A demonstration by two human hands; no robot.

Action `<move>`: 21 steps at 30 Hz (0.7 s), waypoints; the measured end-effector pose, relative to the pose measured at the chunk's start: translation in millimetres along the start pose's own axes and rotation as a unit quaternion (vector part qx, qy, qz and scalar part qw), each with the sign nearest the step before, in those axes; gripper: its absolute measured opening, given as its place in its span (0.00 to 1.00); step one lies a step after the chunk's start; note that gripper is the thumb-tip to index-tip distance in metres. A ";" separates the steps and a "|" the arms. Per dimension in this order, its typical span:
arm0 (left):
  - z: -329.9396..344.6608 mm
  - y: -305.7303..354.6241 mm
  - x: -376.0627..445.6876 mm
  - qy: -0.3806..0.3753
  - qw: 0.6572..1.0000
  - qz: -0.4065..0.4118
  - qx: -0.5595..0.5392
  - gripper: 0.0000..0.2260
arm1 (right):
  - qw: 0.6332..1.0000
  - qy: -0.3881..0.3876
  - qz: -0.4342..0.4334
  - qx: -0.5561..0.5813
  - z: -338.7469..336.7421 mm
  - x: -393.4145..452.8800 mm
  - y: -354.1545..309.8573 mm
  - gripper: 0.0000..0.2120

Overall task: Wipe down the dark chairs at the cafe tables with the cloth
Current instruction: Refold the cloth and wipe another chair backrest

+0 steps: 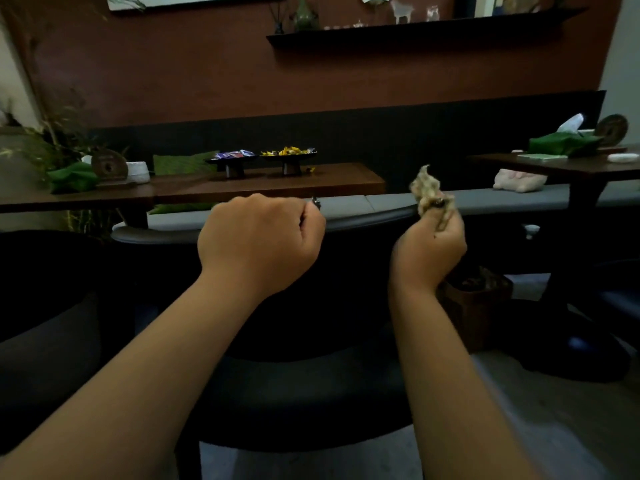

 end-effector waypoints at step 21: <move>-1.7 0.9 0.6 0.001 1.000 -0.003 0.012 0.20 | 0.908 -0.128 -0.396 -0.038 -1.5 -78.2 -0.3 0.21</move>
Point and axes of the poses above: each hand's wrist, its own x-axis towards the middle knuckle, its own z-axis out of the palm, y = z × x, the point moved 9 cm from there along x, towards the middle knuckle, and after that the axes turned 12 degrees about -x, right-handed, at the moved point
